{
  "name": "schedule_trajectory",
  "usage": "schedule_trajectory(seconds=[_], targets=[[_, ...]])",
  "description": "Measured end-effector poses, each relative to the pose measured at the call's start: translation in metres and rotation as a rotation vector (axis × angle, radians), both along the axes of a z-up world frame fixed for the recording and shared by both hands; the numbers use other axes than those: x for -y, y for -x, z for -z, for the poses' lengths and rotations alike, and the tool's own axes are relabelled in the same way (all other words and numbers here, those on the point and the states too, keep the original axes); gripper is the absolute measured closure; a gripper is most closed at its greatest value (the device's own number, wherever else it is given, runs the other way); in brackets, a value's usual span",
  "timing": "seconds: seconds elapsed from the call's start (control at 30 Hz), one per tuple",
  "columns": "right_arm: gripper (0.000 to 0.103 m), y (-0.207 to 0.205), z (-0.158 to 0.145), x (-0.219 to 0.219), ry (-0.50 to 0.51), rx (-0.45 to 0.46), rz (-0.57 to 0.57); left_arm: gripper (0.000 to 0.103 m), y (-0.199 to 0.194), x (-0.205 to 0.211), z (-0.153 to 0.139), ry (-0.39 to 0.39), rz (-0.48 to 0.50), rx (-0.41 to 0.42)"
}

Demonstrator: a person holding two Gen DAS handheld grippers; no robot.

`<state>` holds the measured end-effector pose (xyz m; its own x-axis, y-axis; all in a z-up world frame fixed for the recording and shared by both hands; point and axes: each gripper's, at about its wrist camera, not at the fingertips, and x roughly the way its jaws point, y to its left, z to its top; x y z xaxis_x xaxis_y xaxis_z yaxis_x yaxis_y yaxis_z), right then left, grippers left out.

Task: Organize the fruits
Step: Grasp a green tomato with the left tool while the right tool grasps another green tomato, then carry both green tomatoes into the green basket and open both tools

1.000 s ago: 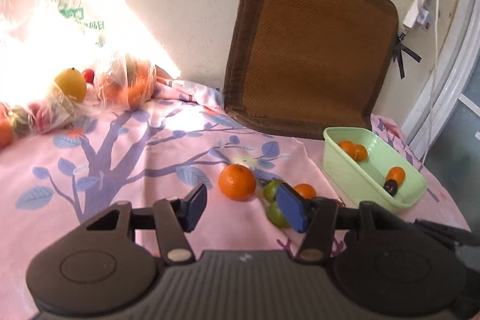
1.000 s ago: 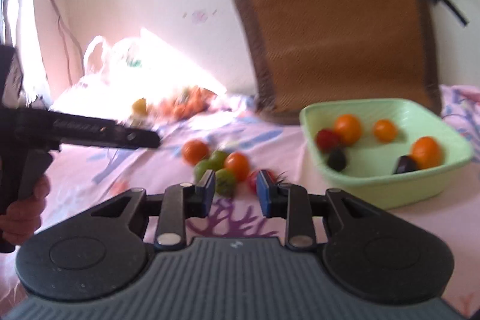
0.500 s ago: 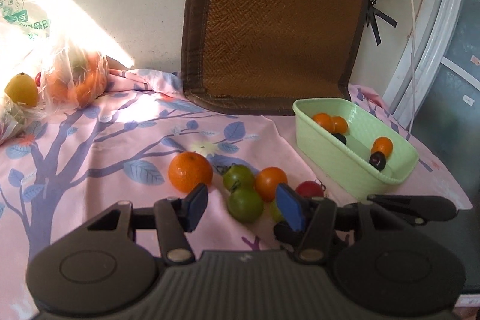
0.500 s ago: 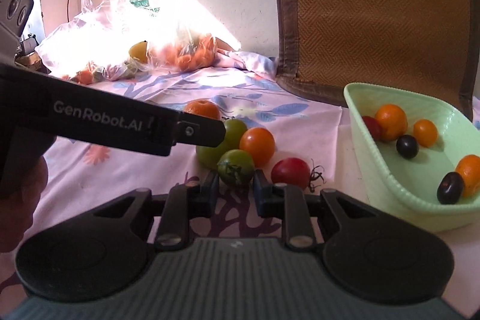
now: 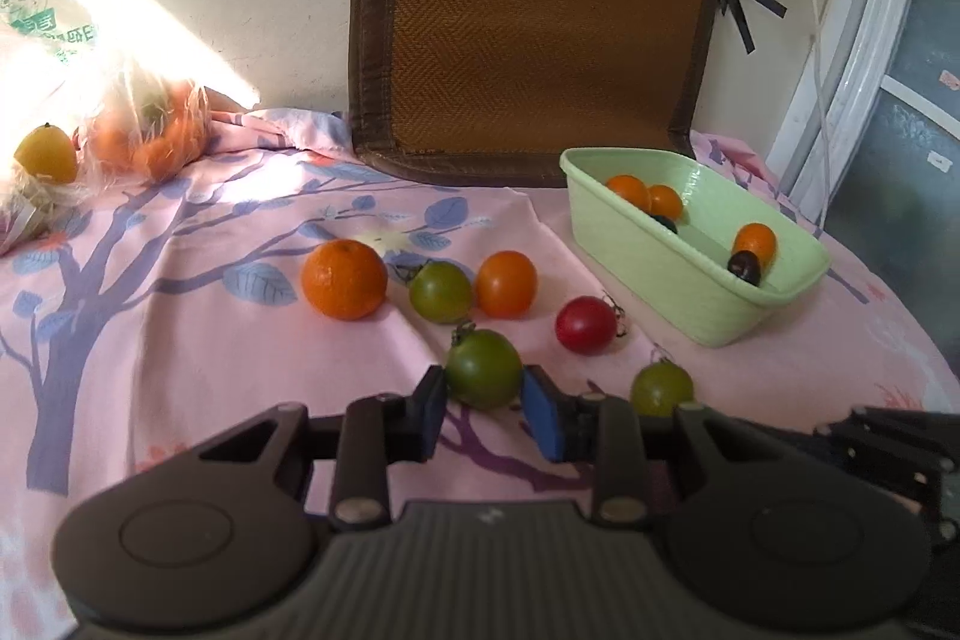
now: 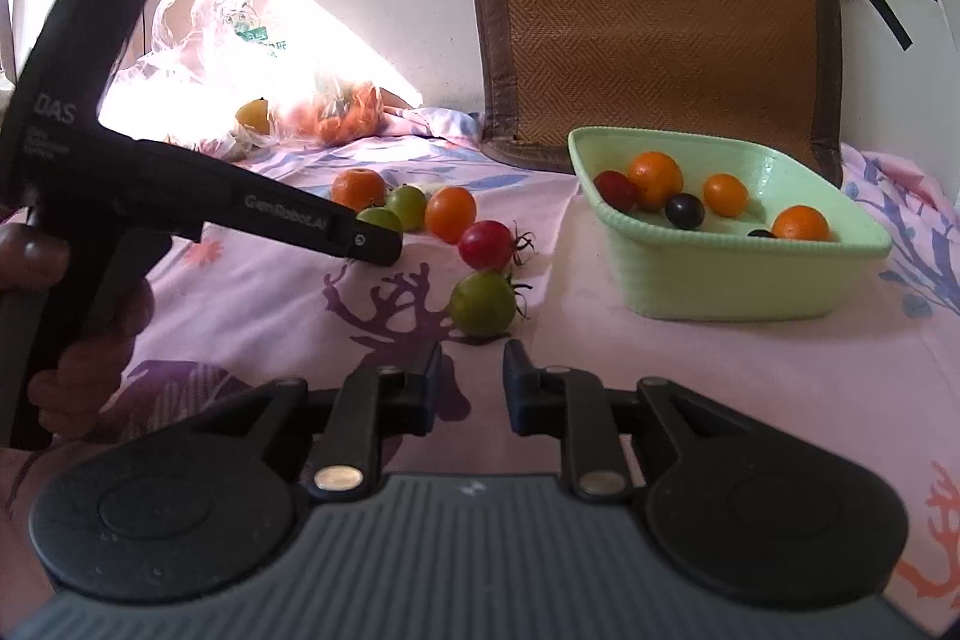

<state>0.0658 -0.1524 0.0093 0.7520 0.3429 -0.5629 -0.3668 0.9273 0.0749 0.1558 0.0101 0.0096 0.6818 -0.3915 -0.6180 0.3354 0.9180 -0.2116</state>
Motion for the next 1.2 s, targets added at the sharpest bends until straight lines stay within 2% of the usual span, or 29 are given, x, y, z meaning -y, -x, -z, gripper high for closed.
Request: schedule_trajectory(seconds=[0.1,0.13,0.2,0.3,0.33,0.37,0.5,0.63,0.77,0.93,1.03,1.13,1.2], targets=[[0.053,-0.009,-0.002,-0.003,0.005,0.004,0.013,0.075,0.023,-0.004,-0.005,0.002,0.009,0.014],[0.049,-0.012,-0.003,-0.004,0.006,0.011,0.021,0.075,0.030,-0.006,-0.007,0.011,0.012,0.015],[0.048,-0.021,-0.004,-0.009,0.019,0.016,0.028,0.075,0.043,-0.009,-0.009,0.021,0.018,0.018],[0.050,-0.036,0.001,-0.015,0.032,-0.027,0.025,0.075,0.058,-0.008,-0.012,0.023,0.023,0.022],[0.063,-0.036,0.002,-0.015,0.035,-0.038,0.027,0.075,0.063,-0.009,-0.013,0.027,0.025,0.023],[0.072,-0.031,0.000,-0.015,0.038,-0.024,0.033,0.075,0.067,-0.009,-0.013,0.033,0.027,0.023],[0.073,0.000,-0.009,0.005,-0.031,-0.007,0.035,0.075,0.083,0.000,-0.013,0.050,0.072,0.017],[0.072,0.054,-0.012,0.028,-0.003,0.080,0.082,0.075,0.101,0.026,-0.009,0.028,0.167,0.030],[0.072,0.085,-0.003,0.049,0.002,0.082,0.155,0.075,0.113,0.051,-0.005,0.001,0.245,0.060],[0.072,0.090,0.006,0.055,0.027,0.068,0.187,0.074,0.116,0.067,0.006,-0.046,0.271,0.045],[0.071,0.091,0.009,0.055,0.021,0.066,0.190,0.073,0.120,0.068,0.005,-0.066,0.265,0.063],[0.071,0.091,0.010,0.054,0.024,0.072,0.189,0.066,0.120,0.070,0.003,-0.071,0.265,0.071],[0.071,0.095,0.011,0.053,0.024,0.076,0.192,0.065,0.121,0.072,0.001,-0.073,0.271,0.077]])
